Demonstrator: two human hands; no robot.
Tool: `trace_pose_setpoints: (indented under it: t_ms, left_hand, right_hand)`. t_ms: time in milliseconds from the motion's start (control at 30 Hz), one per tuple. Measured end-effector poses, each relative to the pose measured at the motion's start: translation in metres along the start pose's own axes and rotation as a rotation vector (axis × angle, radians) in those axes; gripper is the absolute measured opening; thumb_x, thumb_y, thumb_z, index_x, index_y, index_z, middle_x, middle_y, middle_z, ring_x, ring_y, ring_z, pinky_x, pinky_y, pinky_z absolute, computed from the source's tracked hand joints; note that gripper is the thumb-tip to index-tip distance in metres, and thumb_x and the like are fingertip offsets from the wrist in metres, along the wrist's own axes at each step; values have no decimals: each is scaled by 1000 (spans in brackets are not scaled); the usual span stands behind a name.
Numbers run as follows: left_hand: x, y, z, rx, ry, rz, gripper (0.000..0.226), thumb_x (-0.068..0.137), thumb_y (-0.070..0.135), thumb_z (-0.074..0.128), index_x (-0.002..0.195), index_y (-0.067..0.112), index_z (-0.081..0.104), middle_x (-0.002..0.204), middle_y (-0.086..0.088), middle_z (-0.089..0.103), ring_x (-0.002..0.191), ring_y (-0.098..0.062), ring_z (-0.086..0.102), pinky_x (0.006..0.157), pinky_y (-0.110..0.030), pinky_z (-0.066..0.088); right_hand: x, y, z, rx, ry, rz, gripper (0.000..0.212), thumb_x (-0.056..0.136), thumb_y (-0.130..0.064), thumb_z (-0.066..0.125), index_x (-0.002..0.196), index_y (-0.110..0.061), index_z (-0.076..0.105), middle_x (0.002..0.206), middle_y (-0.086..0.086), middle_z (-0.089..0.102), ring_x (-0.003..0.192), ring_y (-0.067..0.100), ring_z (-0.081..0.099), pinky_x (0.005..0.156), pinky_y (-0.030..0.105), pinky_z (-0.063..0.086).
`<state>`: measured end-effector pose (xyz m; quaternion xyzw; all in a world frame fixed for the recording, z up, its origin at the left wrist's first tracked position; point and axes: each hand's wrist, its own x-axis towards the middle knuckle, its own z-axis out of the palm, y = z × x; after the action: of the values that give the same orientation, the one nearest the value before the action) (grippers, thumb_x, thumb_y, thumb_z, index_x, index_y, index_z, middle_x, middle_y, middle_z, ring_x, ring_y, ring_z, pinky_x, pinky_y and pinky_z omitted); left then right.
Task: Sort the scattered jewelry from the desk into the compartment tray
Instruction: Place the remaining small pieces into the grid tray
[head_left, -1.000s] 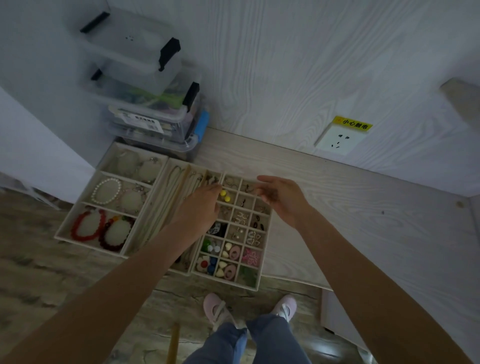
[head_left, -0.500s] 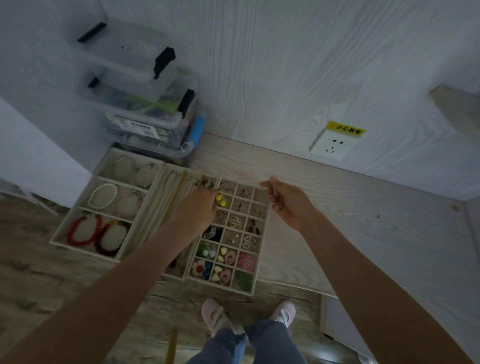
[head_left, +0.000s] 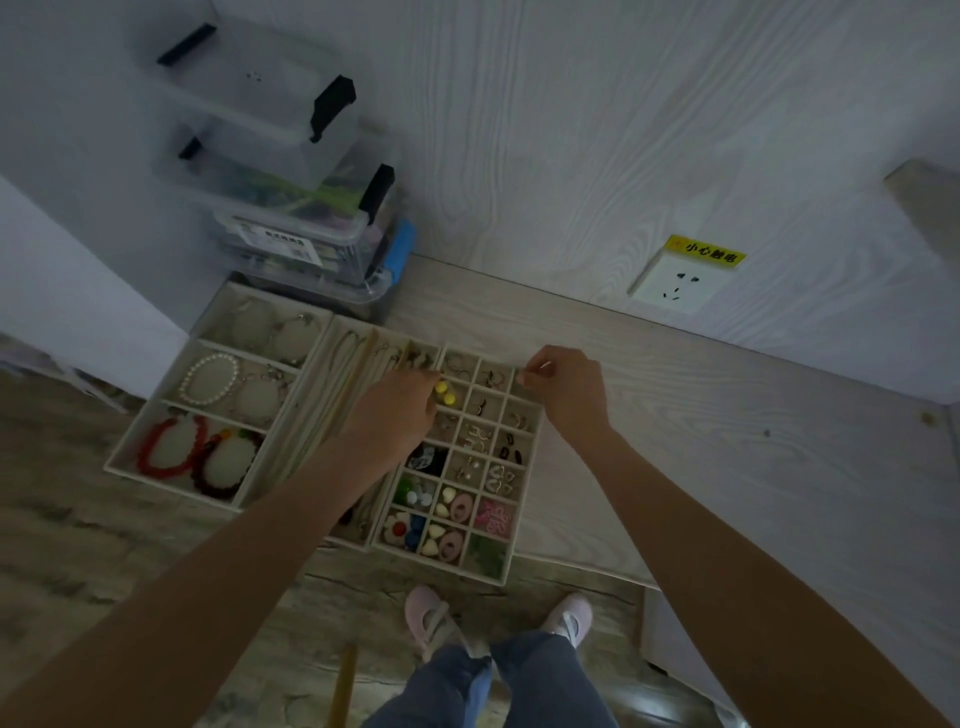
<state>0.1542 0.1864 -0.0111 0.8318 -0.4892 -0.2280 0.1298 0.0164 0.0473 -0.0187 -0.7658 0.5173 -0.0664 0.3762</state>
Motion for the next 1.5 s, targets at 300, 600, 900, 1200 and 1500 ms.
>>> trace_pose_setpoints:
  t_ms: [300,600,900,1200,1500]
  left_hand:
    - [-1,2,-1,43,-17,-13,31,94,10,45,123,8,56,100,-13,64,87,-25,62,79,-38,53]
    - [0,3,-1,38,-17,-8,30,93,8,47,120,8,59,96,-13,65,82,-24,63,76,-38,54]
    - [4,1,-7,102,-112,3,34,94,9,45,126,9,56,108,-15,64,92,-26,63,80,-37,53]
    - [3,3,-7,100,-111,-12,34,95,12,44,127,10,54,110,-14,63,92,-24,63,78,-34,52]
    - [3,2,-8,109,-96,2,28,95,12,44,117,8,60,97,-13,66,82,-23,63,72,-33,52]
  right_hand:
    - [-6,1,11,-194,77,47,21,83,-35,68,99,-21,72,110,-2,52,94,16,58,69,23,34]
    - [-9,7,-10,-175,151,-25,19,94,-30,52,104,-25,68,110,1,56,83,9,50,69,23,33]
    - [-2,0,-5,-491,-2,-111,19,92,-21,55,98,-21,73,107,3,61,92,23,62,66,25,36]
    - [-8,2,6,-676,106,-182,18,95,-14,46,94,-9,64,101,7,56,69,22,53,57,26,31]
    - [-10,5,-4,-601,108,-188,21,96,-23,47,98,-12,65,98,5,58,81,24,59,62,26,35]
